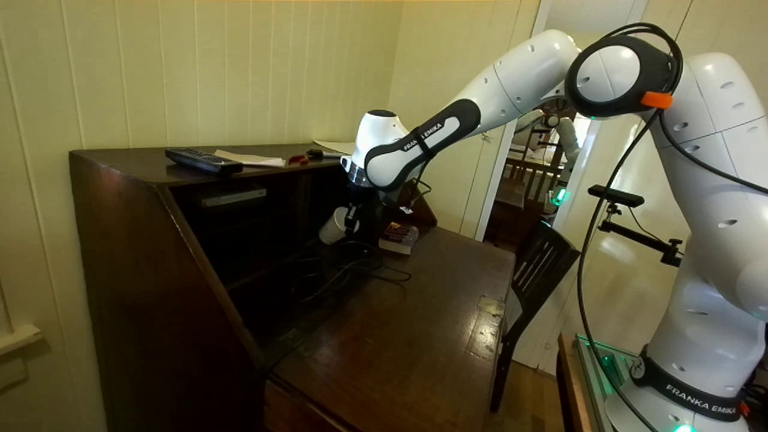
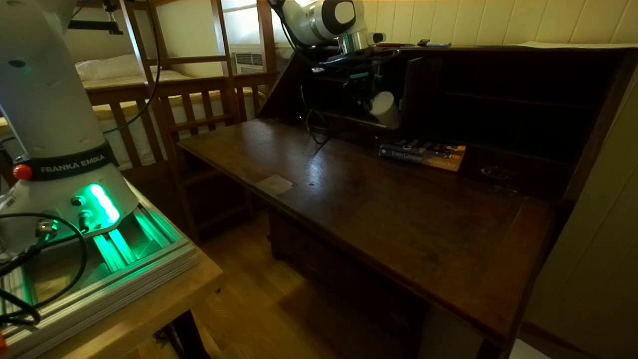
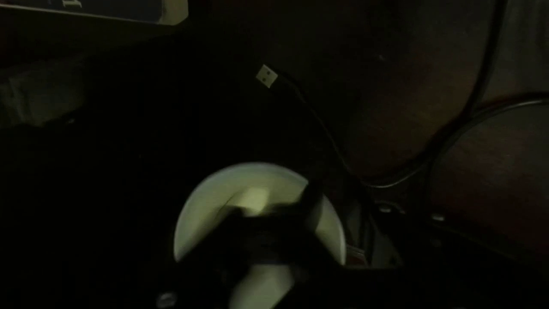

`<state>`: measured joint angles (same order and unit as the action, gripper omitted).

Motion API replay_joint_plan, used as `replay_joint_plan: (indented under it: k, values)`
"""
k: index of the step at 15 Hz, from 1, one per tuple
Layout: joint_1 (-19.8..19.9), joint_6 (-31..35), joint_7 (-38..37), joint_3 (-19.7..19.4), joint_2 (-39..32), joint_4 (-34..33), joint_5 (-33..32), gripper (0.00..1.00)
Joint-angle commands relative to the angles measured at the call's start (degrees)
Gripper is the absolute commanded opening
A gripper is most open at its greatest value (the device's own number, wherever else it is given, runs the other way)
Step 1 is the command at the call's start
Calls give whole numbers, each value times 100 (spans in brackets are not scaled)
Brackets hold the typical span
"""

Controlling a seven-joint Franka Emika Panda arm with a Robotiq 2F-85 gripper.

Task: Move the cup to the compartment on the left

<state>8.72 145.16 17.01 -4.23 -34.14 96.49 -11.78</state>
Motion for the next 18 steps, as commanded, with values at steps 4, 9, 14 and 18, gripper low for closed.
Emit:
replay_joint_plan:
  k: [4, 9, 14, 18]
  values:
    - [-147, 84, -35, 10, 649, 539, -57, 66]
    - [-513, 310, -790, -470, 704, 603, -612, 99]
    - [-884, -175, -1183, -1235, 660, 769, -2343, 100]
    - [-678, -84, -1078, -1140, 535, 839, -2784, 100]
